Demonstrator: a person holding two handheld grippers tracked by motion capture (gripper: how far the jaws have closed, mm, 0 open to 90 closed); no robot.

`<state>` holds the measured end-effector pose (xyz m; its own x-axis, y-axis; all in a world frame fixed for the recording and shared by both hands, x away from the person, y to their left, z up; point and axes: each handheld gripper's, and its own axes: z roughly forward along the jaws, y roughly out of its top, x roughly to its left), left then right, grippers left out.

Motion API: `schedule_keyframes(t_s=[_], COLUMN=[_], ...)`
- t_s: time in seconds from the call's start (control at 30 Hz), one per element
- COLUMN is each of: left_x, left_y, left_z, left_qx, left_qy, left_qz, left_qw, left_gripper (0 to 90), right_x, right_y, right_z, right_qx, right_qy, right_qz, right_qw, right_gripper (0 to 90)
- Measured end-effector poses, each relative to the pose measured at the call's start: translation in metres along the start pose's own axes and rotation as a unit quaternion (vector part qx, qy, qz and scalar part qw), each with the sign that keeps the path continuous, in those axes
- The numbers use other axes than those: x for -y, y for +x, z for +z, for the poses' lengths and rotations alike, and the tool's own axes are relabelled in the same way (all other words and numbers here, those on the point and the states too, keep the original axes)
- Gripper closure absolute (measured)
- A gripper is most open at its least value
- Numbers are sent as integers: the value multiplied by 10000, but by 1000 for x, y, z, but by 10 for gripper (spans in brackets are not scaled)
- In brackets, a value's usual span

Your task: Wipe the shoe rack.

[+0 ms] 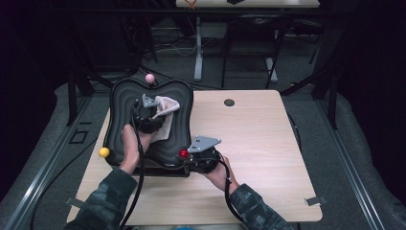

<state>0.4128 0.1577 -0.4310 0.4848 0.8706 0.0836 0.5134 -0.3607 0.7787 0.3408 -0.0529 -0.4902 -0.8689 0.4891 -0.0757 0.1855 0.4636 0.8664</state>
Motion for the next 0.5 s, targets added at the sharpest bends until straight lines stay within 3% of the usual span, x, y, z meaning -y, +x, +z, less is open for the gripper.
schedule_keyframes(t_s=[0.5], left_x=[40], left_y=[-18], left_z=[-16], left_qx=[296], left_qy=[-27], left_qz=[-14], left_qw=[9996], left_gripper=[793], right_x=[0], right_y=[1], right_z=[1], right_qx=[9], right_qy=[-36], right_qz=[9], right_qw=[10000], right_gripper=[600])
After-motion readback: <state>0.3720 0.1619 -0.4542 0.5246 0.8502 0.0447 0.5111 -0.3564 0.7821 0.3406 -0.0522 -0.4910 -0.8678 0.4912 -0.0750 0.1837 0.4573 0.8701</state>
